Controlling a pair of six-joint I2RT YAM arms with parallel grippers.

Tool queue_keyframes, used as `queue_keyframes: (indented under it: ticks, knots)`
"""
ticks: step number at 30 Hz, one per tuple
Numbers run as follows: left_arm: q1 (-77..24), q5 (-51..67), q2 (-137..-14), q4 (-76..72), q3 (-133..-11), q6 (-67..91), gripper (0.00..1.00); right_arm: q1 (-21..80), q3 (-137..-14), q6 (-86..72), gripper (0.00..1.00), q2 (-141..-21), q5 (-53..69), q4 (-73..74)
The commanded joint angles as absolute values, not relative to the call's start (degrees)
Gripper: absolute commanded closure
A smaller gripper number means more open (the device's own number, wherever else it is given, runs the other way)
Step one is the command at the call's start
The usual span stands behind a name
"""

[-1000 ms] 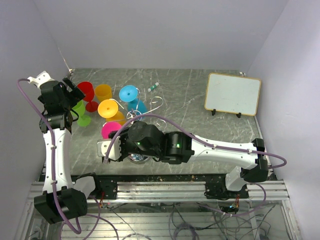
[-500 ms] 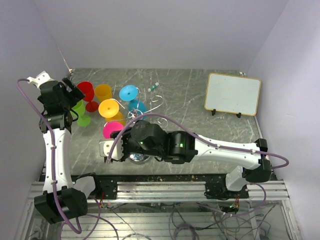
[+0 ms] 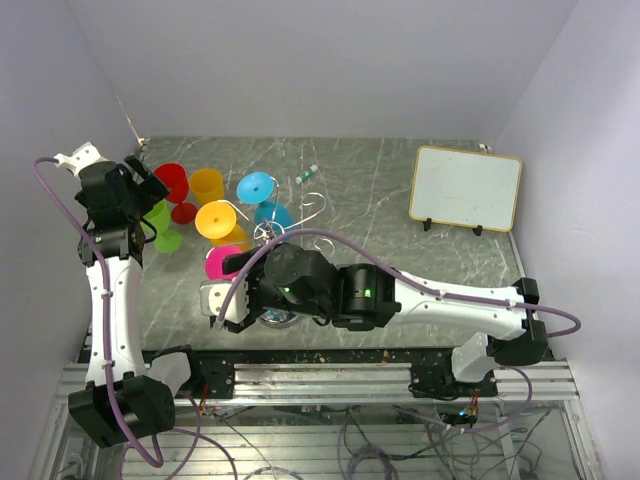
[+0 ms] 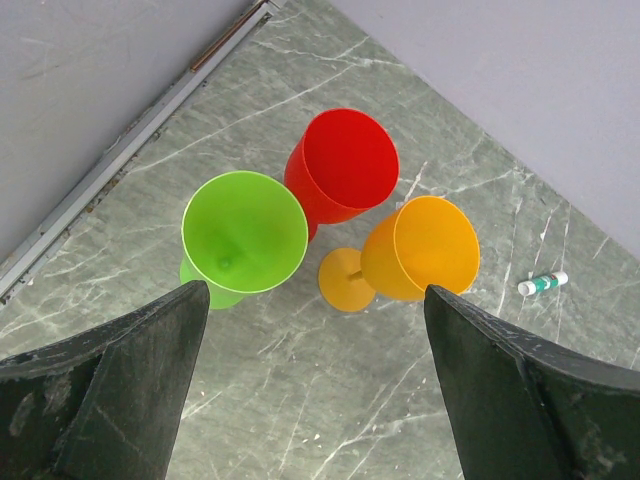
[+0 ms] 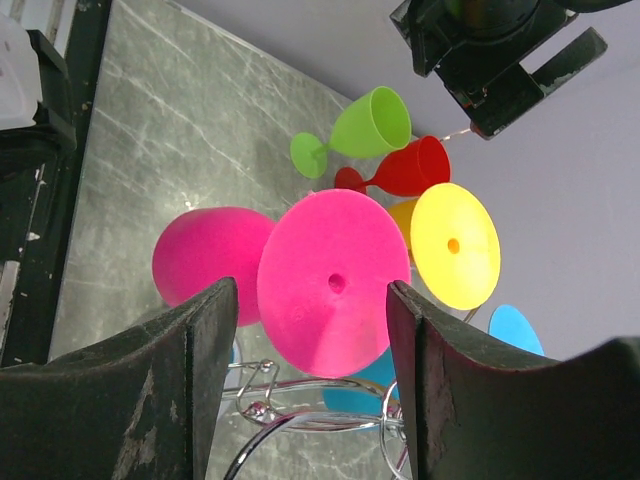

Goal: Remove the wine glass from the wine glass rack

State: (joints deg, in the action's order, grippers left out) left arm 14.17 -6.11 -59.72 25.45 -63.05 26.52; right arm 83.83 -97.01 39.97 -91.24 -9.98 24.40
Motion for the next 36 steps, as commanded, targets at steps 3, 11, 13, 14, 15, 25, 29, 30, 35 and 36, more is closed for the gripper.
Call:
queue_keyframes:
  ticks: [3,11,13,14,15,25,29,30,35,36]
  knots:
    - [15.08,-4.57,-60.03,23.38,-62.75,26.37,0.01,85.78,-98.86,41.12,0.4,-93.4,-15.76,24.2]
    - [15.21,-4.14,-60.19,23.37,-62.78,26.37,0.01,86.47,-99.83,42.03,0.53,-94.89,-19.54,23.26]
    - [15.34,-4.0,-60.19,23.3,-62.75,26.5,0.01,86.46,-100.26,42.06,0.59,-94.77,-19.4,23.31]
    - [15.4,-3.95,-60.2,23.25,-62.75,26.5,0.01,86.47,-100.66,41.97,0.64,-94.82,-19.3,23.83]
    - [15.38,-3.91,-60.18,23.21,-62.75,26.53,0.01,86.53,-101.11,41.85,0.68,-94.84,-19.22,24.33]
    - [15.64,-3.43,-60.32,23.16,-62.68,26.57,0.01,86.74,-100.47,41.72,0.76,-92.66,-18.18,23.99]
    - [15.67,-3.49,-60.22,23.12,-62.62,26.58,0.01,86.81,-99.73,42.36,0.85,-92.39,-18.45,23.27]
    - [15.7,-3.47,-60.27,23.16,-62.66,26.59,0.01,86.76,-99.57,42.51,0.87,-92.44,-18.59,23.01]
    - [15.65,-3.47,-60.35,23.14,-62.67,26.56,0.01,86.8,-99.22,43.21,0.95,-92.22,-18.97,22.14]
    - [15.68,-3.51,-60.37,23.14,-62.67,26.61,0.01,86.83,-99.11,43.38,0.98,-92.13,-19.05,21.86]
